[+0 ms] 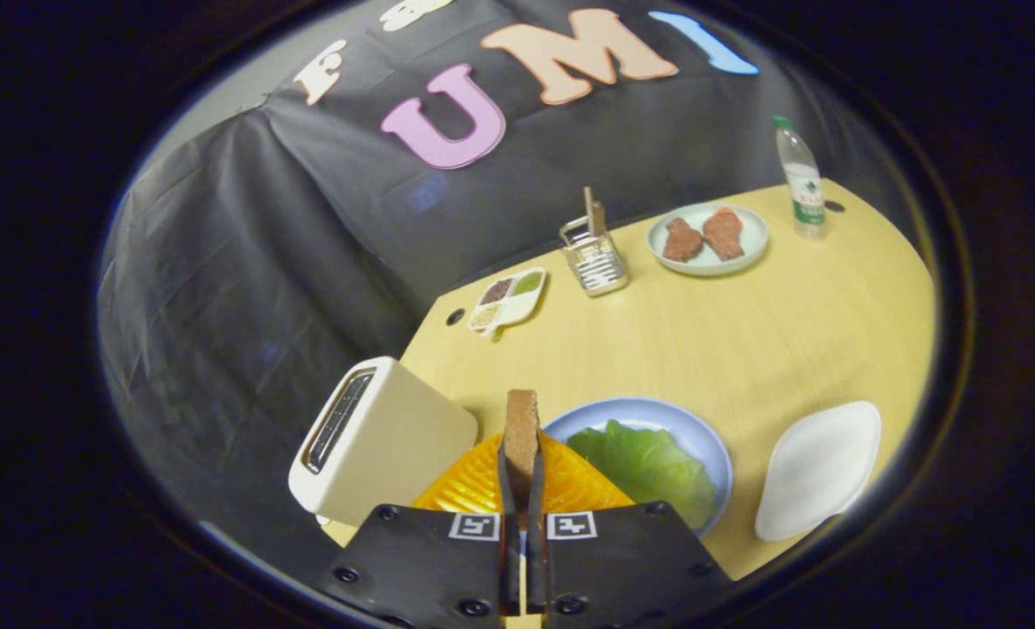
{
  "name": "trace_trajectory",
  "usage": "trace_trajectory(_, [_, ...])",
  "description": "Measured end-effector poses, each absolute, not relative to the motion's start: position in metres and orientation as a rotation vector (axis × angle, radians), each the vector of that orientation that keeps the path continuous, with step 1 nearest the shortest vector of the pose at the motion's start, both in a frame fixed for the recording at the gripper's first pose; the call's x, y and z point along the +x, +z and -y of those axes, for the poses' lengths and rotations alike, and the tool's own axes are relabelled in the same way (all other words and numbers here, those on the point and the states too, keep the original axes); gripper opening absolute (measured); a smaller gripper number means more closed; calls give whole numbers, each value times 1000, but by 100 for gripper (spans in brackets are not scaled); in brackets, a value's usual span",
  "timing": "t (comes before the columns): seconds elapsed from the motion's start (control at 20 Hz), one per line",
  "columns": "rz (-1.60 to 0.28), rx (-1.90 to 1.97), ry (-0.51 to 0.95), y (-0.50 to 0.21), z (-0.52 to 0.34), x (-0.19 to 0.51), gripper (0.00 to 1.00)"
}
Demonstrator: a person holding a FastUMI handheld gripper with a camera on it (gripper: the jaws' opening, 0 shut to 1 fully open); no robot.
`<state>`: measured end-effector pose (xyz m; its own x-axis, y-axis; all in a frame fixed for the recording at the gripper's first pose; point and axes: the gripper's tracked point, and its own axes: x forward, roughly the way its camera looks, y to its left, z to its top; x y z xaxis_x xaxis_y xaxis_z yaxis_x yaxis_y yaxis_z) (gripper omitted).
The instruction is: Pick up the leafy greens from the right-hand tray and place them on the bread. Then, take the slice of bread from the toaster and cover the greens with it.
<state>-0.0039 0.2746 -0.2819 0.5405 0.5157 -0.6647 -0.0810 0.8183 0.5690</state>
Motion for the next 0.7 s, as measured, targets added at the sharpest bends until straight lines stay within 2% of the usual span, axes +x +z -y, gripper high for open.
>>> trace_trajectory(0.1, [-960, 513, 334, -296, -262, -6, 6])
trace_trajectory(0.35, [-1017, 432, 281, -317, -234, -21, 23])
trace_trajectory(0.65, [-1008, 316, 297, -311, -210, -32, 100])
trace_trajectory(0.7, [-989, 294, 303, -304, -205, -32, 100])
